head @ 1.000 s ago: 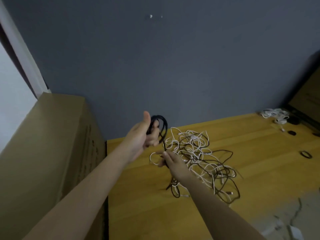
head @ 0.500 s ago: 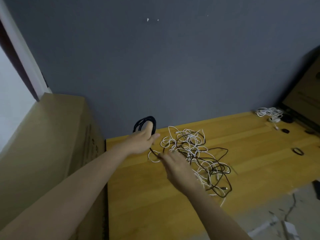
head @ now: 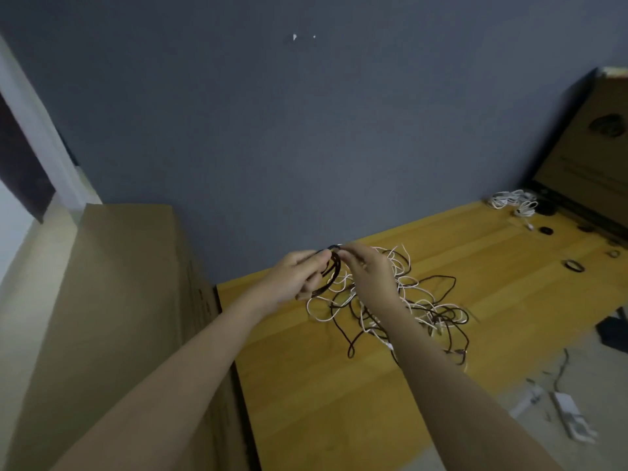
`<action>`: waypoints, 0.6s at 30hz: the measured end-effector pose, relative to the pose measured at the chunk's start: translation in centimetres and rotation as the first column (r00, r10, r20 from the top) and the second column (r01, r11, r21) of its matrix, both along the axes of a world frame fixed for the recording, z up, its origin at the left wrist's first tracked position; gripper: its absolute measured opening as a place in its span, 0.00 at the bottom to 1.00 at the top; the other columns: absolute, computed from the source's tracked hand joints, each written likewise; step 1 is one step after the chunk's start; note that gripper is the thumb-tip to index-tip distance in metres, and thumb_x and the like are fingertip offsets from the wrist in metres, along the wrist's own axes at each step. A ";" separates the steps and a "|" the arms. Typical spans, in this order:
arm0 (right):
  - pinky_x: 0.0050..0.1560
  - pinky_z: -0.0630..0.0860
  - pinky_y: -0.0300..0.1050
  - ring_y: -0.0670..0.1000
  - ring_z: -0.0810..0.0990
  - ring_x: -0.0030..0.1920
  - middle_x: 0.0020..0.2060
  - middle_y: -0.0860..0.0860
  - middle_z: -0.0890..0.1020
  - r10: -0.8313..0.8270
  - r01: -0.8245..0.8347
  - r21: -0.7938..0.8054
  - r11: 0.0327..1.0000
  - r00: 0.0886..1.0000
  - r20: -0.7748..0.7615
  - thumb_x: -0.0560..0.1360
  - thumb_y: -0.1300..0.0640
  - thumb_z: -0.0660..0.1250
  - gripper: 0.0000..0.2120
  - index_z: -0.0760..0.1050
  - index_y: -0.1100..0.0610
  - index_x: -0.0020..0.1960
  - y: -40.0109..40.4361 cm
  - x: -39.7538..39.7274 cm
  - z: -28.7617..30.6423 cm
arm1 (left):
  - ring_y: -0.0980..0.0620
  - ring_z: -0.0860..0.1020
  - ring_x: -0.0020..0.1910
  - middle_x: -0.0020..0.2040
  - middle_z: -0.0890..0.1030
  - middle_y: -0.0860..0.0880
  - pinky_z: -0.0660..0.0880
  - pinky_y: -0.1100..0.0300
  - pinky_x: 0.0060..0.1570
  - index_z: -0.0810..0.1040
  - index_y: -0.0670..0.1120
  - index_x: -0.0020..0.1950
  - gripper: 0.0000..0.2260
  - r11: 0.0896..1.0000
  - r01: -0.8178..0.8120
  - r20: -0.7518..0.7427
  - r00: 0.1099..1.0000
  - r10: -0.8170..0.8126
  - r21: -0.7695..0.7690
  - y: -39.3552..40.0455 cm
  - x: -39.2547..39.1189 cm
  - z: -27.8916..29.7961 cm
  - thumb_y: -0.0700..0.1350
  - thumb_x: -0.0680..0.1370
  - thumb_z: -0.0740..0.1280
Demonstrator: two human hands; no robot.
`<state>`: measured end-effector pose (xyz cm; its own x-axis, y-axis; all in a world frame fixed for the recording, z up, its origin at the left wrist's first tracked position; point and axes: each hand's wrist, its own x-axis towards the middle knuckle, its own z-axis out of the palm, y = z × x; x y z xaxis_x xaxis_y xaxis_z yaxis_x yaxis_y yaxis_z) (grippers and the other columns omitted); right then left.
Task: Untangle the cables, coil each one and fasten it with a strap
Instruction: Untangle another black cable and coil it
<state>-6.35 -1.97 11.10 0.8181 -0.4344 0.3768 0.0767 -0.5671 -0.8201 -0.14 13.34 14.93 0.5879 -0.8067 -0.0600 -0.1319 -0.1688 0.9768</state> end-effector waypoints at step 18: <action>0.32 0.68 0.31 0.45 0.76 0.38 0.49 0.46 0.81 0.060 0.015 0.125 0.992 0.820 -0.569 0.83 0.57 0.55 0.11 0.72 0.55 0.62 2.0 -1.3 -14.9 | 0.55 0.57 0.23 0.23 0.60 0.55 0.60 0.61 0.29 0.63 0.47 0.36 0.17 0.928 -0.346 -0.320 0.902 0.289 -0.140 -1.2 4.0 -5.9 0.51 0.84 0.53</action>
